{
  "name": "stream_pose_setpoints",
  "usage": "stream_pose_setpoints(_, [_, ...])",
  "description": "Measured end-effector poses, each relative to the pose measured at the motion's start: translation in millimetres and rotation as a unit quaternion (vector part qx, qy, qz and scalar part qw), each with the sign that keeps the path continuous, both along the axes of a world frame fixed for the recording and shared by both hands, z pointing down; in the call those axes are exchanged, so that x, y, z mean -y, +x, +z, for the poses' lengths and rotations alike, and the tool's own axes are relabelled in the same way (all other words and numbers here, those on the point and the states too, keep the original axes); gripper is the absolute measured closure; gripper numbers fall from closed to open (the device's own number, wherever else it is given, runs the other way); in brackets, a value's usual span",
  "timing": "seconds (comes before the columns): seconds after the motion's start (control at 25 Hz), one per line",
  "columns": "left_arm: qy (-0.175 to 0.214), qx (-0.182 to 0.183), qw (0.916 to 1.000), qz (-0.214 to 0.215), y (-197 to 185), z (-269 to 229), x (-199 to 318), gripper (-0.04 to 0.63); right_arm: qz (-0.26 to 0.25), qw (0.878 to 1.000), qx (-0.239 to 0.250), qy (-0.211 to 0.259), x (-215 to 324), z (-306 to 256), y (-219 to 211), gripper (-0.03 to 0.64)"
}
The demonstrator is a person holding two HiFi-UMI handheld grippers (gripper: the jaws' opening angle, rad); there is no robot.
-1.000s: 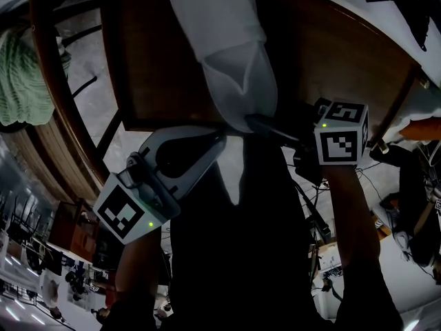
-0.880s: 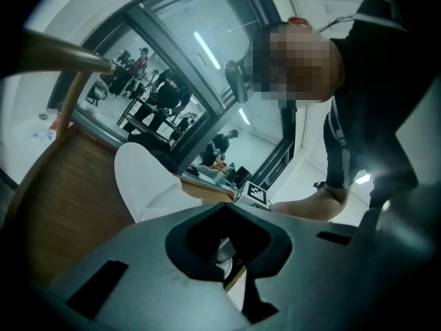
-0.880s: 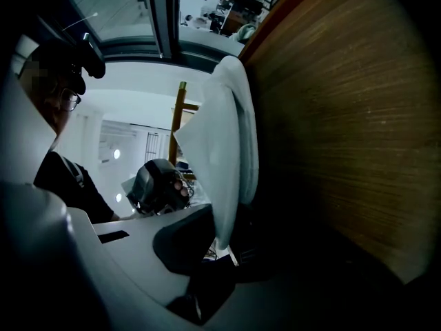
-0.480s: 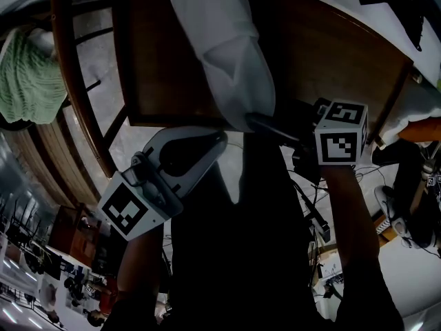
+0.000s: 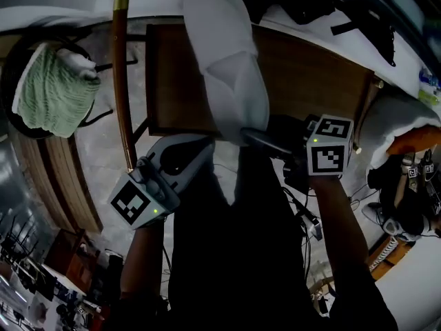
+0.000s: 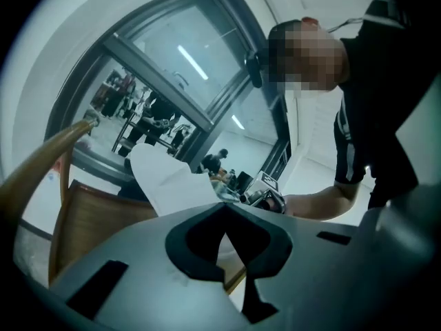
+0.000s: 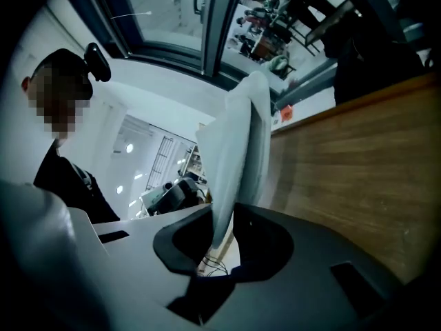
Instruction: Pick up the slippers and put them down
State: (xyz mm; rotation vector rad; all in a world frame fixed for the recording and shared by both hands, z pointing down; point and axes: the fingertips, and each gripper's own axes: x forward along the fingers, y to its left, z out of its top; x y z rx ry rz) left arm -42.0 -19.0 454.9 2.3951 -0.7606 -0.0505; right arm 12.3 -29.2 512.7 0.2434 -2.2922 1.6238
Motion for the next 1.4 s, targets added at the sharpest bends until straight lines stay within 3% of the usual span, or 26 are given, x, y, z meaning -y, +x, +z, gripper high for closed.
stream_pose_setpoints(0.24, [0.062, 0.006, 0.9981, 0.002, -5.2, -69.3, 13.3, 0.584, 0.009, 0.993, 0.026, 0.112, 19.5, -81.9, -1.1, 0.541])
stream_pose_setpoints(0.44, [0.126, 0.007, 0.9920, 0.004, -6.1, -140.1, 22.3, 0.584, 0.025, 0.979, 0.050, 0.195, 34.2, -161.1, 0.5, 0.541])
stream_pose_setpoints(0.68, [0.211, 0.011, 0.9775, 0.003, -11.6, -217.7, 51.2, 0.584, 0.022, 0.951, 0.075, 0.298, 61.1, -250.5, 4.0, 0.541])
stream_pose_setpoints(0.84, [0.243, 0.012, 0.9699, 0.003, -10.8, -261.5, 48.3, 0.584, 0.031, 0.935, 0.085, 0.343, 55.8, -299.2, 12.1, 0.541])
stream_pose_setpoints(1.2, [0.317, 0.029, 0.9480, 0.005, -22.5, -318.4, 53.4, 0.584, 0.063, 0.884, 0.134, 0.443, 46.0, -383.3, 24.7, 0.543])
stream_pose_setpoints(1.4, [0.350, 0.040, 0.9353, 0.029, -9.2, -335.6, 49.0, 0.584, 0.075, 0.863, 0.151, 0.476, 41.2, -409.1, 33.4, 0.545])
